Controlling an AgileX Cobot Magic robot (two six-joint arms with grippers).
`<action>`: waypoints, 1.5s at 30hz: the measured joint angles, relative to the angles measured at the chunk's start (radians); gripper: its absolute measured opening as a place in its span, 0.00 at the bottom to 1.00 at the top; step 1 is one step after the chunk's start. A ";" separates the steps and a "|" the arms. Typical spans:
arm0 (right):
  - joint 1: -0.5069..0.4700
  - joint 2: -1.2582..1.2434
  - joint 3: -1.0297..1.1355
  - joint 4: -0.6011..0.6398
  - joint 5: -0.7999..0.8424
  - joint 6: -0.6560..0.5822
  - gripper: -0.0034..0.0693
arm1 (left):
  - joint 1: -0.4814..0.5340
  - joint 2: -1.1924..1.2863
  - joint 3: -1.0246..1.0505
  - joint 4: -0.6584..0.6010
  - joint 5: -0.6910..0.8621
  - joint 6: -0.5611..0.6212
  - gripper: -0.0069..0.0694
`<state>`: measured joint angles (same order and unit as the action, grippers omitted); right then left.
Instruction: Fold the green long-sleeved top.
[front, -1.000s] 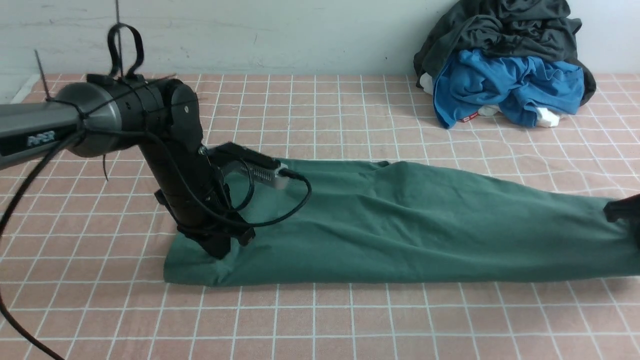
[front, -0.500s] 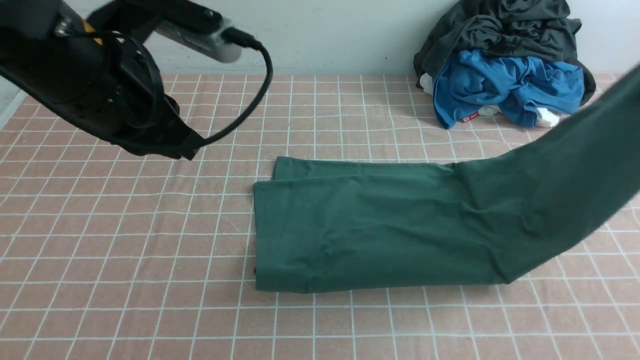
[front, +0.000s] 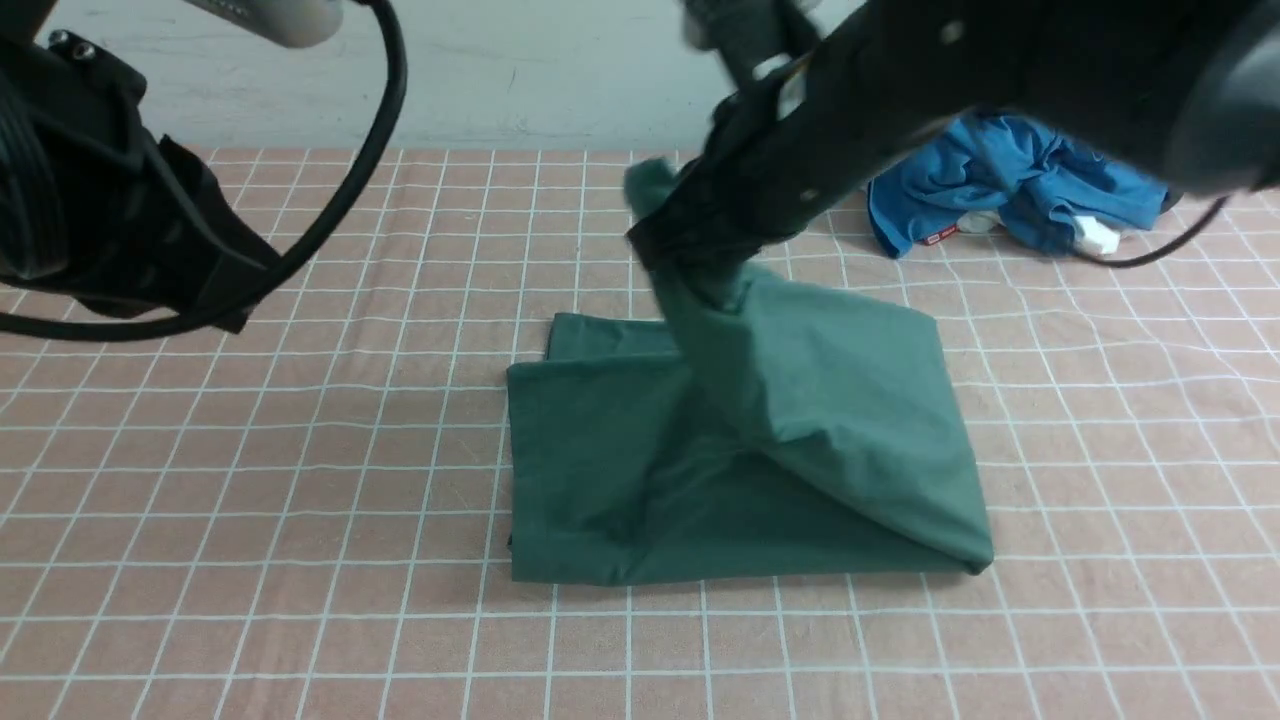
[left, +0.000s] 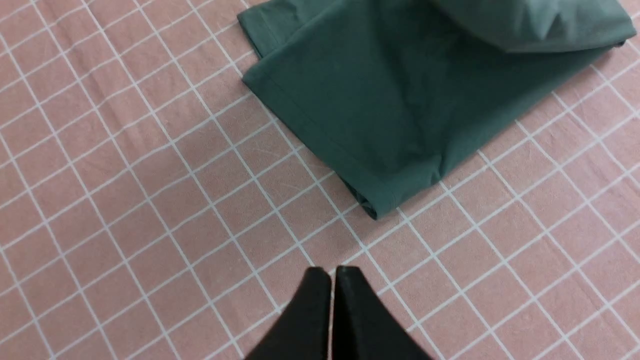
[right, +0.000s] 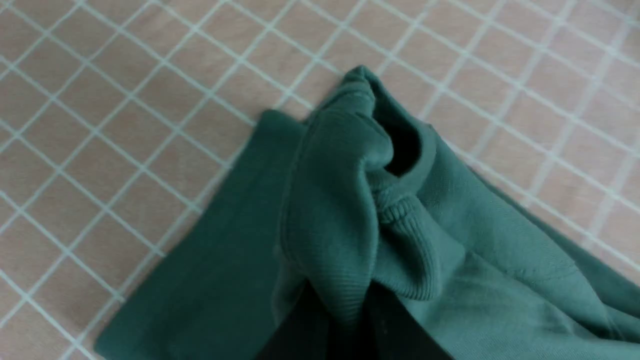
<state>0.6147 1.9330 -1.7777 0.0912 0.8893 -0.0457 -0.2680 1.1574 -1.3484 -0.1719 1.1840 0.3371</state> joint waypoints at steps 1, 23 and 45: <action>0.011 0.025 -0.005 0.015 -0.017 0.000 0.09 | 0.000 -0.011 0.011 0.000 0.001 -0.001 0.09; 0.056 -0.015 -0.154 -0.091 0.283 -0.048 0.72 | 0.000 -0.394 0.434 0.027 -0.219 -0.025 0.09; 0.056 -1.061 0.756 -0.167 -0.061 0.046 0.03 | 0.000 -1.050 0.869 0.192 -0.396 -0.289 0.09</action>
<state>0.6703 0.8722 -1.0214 -0.0758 0.8282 0.0000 -0.2680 0.1076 -0.4799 0.0199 0.7877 0.0481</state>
